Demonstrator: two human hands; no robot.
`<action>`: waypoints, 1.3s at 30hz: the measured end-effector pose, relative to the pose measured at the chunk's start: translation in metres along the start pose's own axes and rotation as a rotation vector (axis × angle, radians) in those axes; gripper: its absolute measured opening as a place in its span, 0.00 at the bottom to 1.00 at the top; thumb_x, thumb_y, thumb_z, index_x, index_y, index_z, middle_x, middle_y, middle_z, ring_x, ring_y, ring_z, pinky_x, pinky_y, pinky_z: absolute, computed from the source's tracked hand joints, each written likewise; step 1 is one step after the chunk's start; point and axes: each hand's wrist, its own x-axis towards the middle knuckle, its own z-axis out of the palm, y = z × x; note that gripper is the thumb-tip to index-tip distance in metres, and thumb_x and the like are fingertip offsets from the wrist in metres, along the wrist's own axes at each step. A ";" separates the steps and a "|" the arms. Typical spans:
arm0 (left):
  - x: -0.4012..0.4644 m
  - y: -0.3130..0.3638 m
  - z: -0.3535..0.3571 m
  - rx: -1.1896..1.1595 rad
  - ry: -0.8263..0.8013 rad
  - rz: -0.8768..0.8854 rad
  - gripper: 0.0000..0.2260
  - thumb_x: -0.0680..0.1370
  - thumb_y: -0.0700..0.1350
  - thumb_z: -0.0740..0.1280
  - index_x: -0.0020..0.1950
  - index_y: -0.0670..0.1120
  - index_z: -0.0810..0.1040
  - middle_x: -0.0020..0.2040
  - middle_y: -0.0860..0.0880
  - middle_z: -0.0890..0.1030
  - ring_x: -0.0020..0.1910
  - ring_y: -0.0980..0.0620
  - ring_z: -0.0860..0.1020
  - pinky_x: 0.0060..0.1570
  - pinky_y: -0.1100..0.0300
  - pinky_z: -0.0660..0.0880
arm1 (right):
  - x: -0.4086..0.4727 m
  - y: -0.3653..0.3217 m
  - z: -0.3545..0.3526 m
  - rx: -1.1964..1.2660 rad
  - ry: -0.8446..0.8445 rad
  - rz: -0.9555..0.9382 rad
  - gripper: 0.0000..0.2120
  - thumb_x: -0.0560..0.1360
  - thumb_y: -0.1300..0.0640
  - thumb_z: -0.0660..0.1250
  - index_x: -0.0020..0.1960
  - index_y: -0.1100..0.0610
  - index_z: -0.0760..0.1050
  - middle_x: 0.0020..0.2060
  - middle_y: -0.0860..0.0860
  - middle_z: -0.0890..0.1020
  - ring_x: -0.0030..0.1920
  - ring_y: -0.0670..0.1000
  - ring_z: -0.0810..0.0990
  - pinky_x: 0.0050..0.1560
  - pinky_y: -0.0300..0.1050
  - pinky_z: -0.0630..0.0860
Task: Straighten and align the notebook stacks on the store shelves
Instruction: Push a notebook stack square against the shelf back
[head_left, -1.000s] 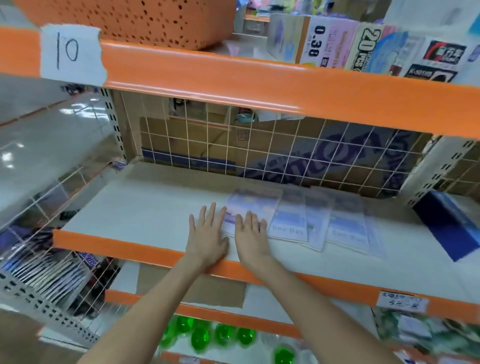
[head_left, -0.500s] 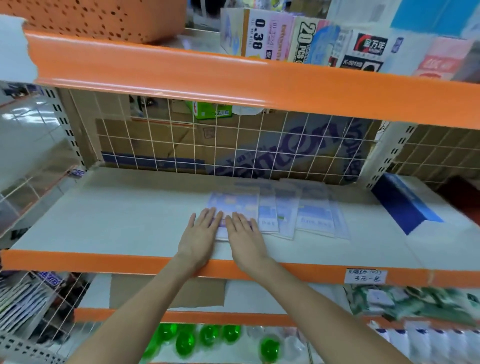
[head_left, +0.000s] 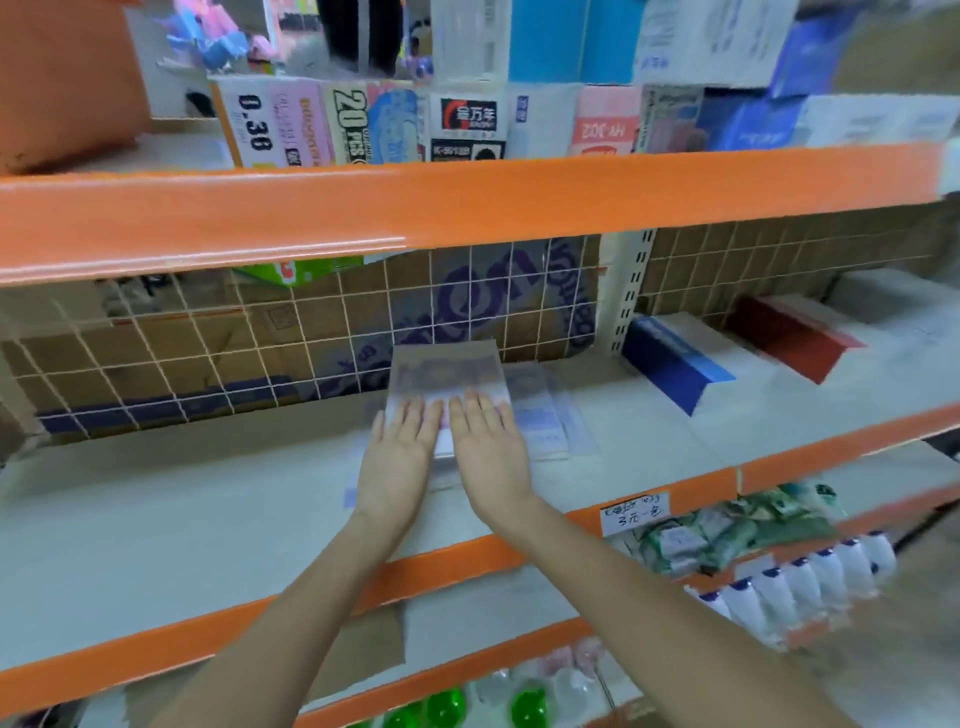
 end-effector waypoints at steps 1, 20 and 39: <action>0.007 0.012 0.000 -0.016 0.011 0.028 0.24 0.82 0.38 0.49 0.77 0.45 0.45 0.78 0.46 0.49 0.76 0.49 0.47 0.73 0.52 0.44 | -0.002 0.014 -0.003 -0.014 0.018 0.025 0.27 0.81 0.62 0.50 0.77 0.62 0.44 0.76 0.59 0.51 0.76 0.56 0.48 0.74 0.52 0.41; 0.131 0.386 -0.022 -0.217 0.317 0.559 0.18 0.73 0.33 0.65 0.63 0.34 0.75 0.62 0.36 0.76 0.62 0.37 0.74 0.60 0.43 0.71 | -0.126 0.384 -0.046 -0.299 0.156 0.445 0.22 0.75 0.58 0.56 0.67 0.56 0.74 0.65 0.53 0.76 0.66 0.50 0.73 0.67 0.45 0.69; 0.306 0.711 0.007 0.065 0.255 0.687 0.23 0.82 0.39 0.45 0.77 0.45 0.49 0.78 0.50 0.50 0.76 0.52 0.46 0.73 0.50 0.41 | -0.165 0.736 -0.041 -0.177 0.120 0.541 0.27 0.79 0.66 0.52 0.77 0.61 0.49 0.76 0.57 0.55 0.76 0.55 0.51 0.74 0.52 0.43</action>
